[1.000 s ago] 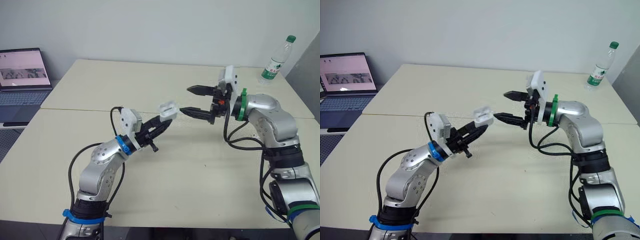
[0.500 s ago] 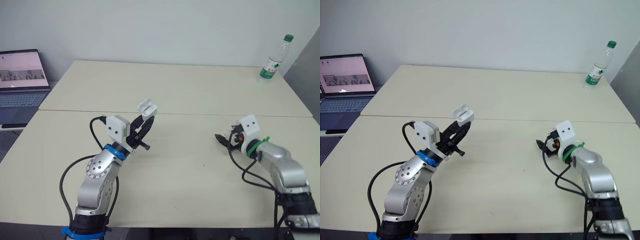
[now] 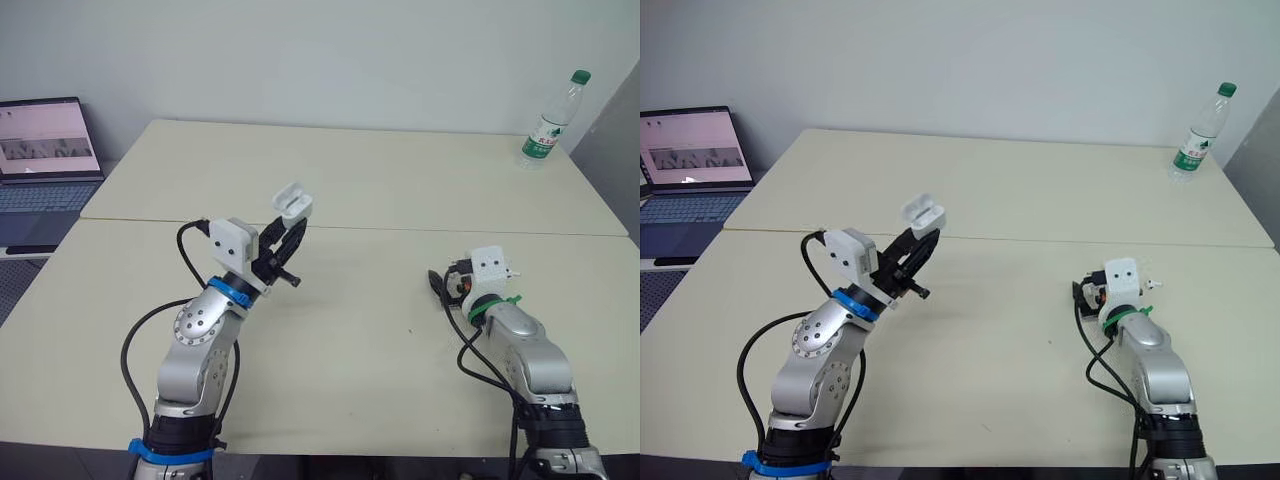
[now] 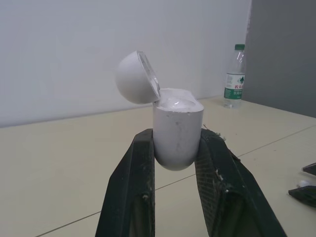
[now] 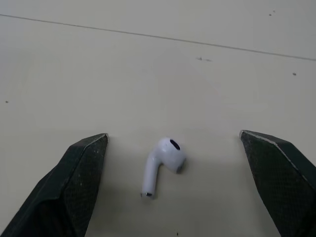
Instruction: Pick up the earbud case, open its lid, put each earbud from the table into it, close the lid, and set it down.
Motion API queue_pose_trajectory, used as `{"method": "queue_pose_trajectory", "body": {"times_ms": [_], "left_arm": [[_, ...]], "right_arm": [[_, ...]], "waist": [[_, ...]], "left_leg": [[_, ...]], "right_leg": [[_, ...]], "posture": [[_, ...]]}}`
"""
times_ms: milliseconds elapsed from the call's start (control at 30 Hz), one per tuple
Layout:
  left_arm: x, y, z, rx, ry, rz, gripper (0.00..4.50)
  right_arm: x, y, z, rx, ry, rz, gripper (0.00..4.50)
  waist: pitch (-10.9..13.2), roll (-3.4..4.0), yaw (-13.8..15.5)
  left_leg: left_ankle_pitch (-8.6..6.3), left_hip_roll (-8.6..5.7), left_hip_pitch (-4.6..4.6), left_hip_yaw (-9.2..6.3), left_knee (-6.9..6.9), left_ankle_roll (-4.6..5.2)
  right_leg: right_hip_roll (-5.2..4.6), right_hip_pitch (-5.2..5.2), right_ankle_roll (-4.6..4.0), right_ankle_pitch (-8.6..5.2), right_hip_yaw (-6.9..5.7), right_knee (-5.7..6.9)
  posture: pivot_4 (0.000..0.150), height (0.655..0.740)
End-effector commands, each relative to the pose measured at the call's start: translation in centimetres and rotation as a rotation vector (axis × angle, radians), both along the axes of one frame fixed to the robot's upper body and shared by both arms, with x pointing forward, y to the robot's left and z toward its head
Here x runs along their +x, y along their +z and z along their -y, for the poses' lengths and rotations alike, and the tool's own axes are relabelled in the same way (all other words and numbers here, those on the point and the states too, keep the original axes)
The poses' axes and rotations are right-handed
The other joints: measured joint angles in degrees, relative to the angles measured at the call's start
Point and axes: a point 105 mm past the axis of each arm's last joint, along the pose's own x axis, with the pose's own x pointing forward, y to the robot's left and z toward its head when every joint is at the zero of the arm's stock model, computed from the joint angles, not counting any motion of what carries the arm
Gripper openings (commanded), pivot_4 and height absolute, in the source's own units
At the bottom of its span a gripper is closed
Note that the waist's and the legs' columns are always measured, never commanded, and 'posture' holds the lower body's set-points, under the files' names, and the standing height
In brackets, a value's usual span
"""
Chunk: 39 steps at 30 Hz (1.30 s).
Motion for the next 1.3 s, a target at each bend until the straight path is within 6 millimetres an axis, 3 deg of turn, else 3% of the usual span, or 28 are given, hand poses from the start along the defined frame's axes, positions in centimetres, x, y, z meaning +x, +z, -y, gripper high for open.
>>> {"method": "queue_pose_trajectory", "body": {"times_ms": [33,367,600,700,767,900,1000,1100,1300], "left_arm": [[-0.3,1.3,0.0,-0.009,-0.005,0.050,0.74],[-0.2,1.5,0.3,-0.011,-0.013,0.054,0.74],[-0.3,1.4,0.3,-0.011,-0.011,0.050,0.74],[-0.5,1.2,0.5,-0.007,-0.017,0.046,0.74],[-0.5,1.1,0.5,-0.004,-0.022,0.043,0.74],[-0.5,0.7,0.2,-0.006,-0.025,0.033,0.74],[-0.6,0.4,0.3,-0.007,-0.027,0.029,0.74],[-0.8,0.2,0.5,-0.022,-0.021,0.024,0.74],[-1.3,-0.5,1.0,-0.045,-0.011,0.010,0.74]], "right_arm": [[-0.5,-0.1,-0.6,0.007,0.001,-0.003,3.90],[0.1,-0.9,-1.2,0.048,0.018,-0.033,0.44],[0.1,-0.6,-0.9,0.032,0.082,-0.026,0.44],[-0.5,0.9,-1.7,-0.023,0.323,-0.020,0.44],[-1.0,2.3,-1.2,-0.074,0.475,-0.032,0.44],[-2.5,4.7,2.1,-0.222,0.748,-0.165,0.44],[-4.4,5.1,5.7,-0.429,0.900,-0.339,0.44],[-5.2,5.0,9.1,-0.634,0.949,-0.450,0.44],[-6.1,3.5,13.2,-0.783,0.962,-0.581,0.44]], "waist": [[0.0,0.00,0.0],[0.0,-0.01,0.0],[0.0,-0.02,0.0],[0.0,0.00,0.1],[0.0,0.00,0.1],[0.1,0.13,0.0],[0.1,0.17,0.1],[0.1,0.14,0.1],[0.1,0.14,0.0]], "left_leg": [[0.00,0.00,0.00,0.00,0.00,0.00],[0.00,-0.02,0.04,-0.01,0.02,0.00],[0.00,-0.02,0.07,-0.01,0.02,0.00],[0.00,-0.04,0.05,-0.02,0.02,0.00],[0.00,-0.09,0.04,-0.01,0.01,0.01],[-0.01,-0.06,0.04,0.00,0.02,0.02],[-0.01,-0.07,0.04,-0.03,-0.01,0.02],[-0.02,0.05,0.05,-0.06,-0.05,0.03],[-0.01,0.02,0.11,0.05,-0.01,0.03]], "right_leg": [[0.00,0.00,0.00,0.00,0.00,0.00],[0.00,0.07,0.01,0.00,-0.01,-0.01],[0.00,0.10,0.01,0.00,-0.01,-0.02],[0.00,0.10,0.01,-0.01,-0.02,-0.03],[0.01,0.09,0.03,-0.02,-0.03,-0.07],[0.02,0.09,0.04,-0.02,-0.02,-0.13],[0.16,0.10,0.04,-0.02,-0.04,-0.17],[0.13,0.15,0.03,-0.03,-0.05,-0.31],[0.07,0.16,0.03,-0.02,0.07,-0.25]], "posture": [[0.150,0.7400],[0.150,0.7400],[0.150,0.7400],[0.150,0.7400],[0.150,0.7400],[0.150,0.7400],[0.150,0.7400],[0.150,0.7400],[0.150,0.7400]]}}
